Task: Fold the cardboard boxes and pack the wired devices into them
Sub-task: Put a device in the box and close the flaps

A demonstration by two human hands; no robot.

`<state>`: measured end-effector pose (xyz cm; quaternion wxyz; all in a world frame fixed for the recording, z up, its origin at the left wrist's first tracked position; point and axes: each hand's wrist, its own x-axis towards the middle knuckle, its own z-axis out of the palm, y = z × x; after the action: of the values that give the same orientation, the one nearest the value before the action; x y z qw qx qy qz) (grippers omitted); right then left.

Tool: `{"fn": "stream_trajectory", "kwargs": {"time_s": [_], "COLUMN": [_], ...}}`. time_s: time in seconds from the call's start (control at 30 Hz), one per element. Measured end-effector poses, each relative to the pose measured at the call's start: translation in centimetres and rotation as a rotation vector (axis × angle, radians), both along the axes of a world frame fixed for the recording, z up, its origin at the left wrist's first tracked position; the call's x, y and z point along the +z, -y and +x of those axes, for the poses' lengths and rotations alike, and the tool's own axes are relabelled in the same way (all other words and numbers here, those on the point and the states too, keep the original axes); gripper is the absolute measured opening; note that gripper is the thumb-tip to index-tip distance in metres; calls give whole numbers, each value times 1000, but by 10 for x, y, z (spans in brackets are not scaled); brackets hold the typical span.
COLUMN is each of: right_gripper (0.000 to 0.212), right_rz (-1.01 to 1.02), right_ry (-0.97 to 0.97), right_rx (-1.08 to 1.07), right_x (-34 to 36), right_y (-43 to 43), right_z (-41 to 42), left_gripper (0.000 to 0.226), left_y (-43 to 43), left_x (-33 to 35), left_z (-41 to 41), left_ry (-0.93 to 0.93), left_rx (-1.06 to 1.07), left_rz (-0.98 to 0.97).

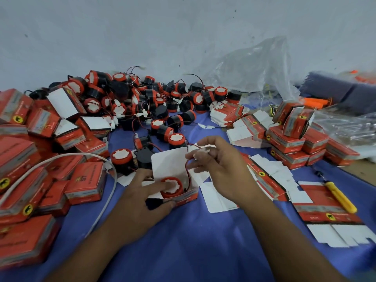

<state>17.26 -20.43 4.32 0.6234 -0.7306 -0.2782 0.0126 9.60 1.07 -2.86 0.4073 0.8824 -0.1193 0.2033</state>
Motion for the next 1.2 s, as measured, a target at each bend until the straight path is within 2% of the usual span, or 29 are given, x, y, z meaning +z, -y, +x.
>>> {"fn": "stream_trajectory", "kwargs": {"time_s": [0.07,0.13,0.27,0.33,0.47,0.53,0.67,0.73,0.8,0.9,0.97,1.1,1.2], "right_gripper": [8,5,14,14,32,28,20,13,3,23,24,23,27], "right_rz": [-261,-409,-707,-790,-841,-860,-720,-725,-643,-576,-590,-758,-911], "right_ry": [182,317,458,459,352,292,90,110,114,104,143,278,243], "right_rx": [-118,-151,-133,-152,-233,-262,-274,-301,-311,-266,-232,-220,-171], "right_x": [-5,-6,-7,-5,-2,-3,-7,-12,-17,-23,-23,-19,-16], "right_y": [-1,-4,-13,-18,-28,-29,-26,-27,-31,-31,-31,-33,-35], "right_z": [2,0,-7,-10,-14,-13,-7,-6,-7,-6,-5,-4,-2], "left_gripper": [40,41,42,42,42,41,42,42,42,41,41,43,43], "left_y": [-1,-1,-1,-1,0,1,2,2,0,-1,-1,-2,-2], "left_x": [0,-1,-2,-2,-1,1,2,3,3,2,2,1,1], "left_z": [0,0,0,1,0,-1,-2,-2,-2,-2,-2,-1,-1], "left_ry": [-1,-5,13,26,34,50,62,60,45,34,27,23,23], "left_rx": [-1,-6,-8,-10,-28,-44,-53,-51,-51,-47,-45,-46,-52], "left_rz": [-3,3,-3,-1,-3,11,27,39,38,43,50,53,51]}}
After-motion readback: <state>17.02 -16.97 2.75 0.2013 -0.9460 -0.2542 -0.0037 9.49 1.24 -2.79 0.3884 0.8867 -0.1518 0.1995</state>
